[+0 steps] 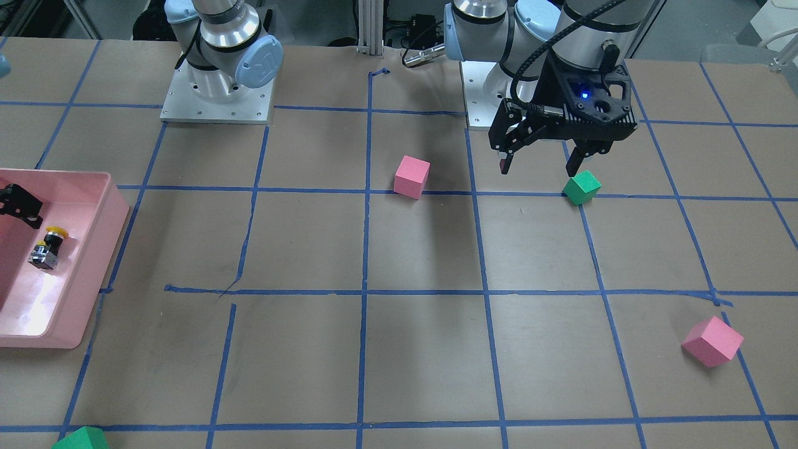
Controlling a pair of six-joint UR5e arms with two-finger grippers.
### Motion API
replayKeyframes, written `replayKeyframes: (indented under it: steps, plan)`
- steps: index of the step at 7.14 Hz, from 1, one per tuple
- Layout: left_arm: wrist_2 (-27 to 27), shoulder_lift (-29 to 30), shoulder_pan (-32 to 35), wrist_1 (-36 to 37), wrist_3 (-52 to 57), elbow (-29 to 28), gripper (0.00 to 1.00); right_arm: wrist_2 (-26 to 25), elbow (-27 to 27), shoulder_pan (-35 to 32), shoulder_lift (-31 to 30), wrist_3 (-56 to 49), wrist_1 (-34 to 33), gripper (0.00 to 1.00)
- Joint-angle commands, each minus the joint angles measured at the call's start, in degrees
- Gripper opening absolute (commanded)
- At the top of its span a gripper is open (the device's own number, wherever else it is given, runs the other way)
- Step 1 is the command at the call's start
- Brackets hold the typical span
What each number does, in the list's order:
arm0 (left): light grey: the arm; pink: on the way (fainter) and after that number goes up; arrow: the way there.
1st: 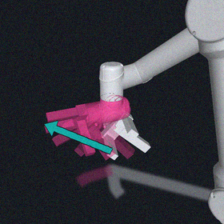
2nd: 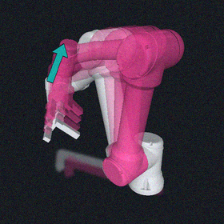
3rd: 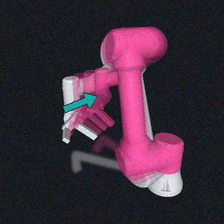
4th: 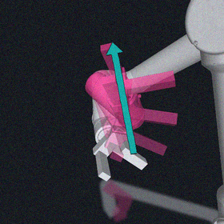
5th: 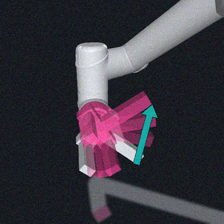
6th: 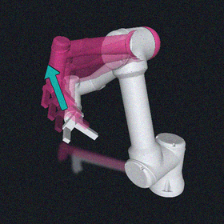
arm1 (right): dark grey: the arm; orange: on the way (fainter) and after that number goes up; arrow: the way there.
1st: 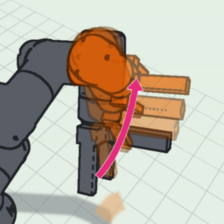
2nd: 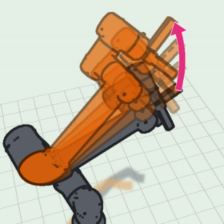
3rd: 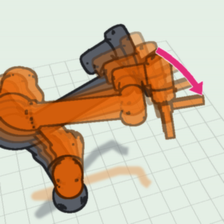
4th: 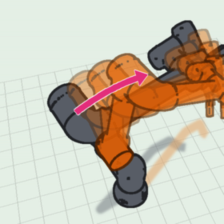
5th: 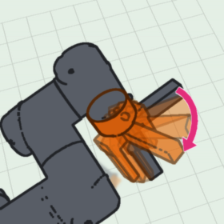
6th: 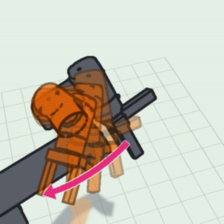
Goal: Align button upright
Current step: 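Reach the right gripper into the pink bin over the push-button switch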
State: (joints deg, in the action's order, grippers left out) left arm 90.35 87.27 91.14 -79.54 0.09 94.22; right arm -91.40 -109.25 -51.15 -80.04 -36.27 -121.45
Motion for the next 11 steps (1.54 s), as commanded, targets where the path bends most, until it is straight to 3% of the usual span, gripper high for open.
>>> replayKeyframes:
  steps: [1,5,11]
  plan:
    - [0.0,0.0,0.0,0.0,0.0,0.0,1.0,0.3,-0.6,0.2,1.6,5.7,-1.4,1.0]
    - [-0.3,0.1,0.0,0.0,0.0,0.0,1.0,-0.2,-0.5,-0.7,7.2,6.3,-3.6,1.0]
    - [-0.3,0.1,0.0,0.0,0.0,0.0,1.0,-0.7,-0.6,-0.7,10.4,6.0,-4.3,1.0]
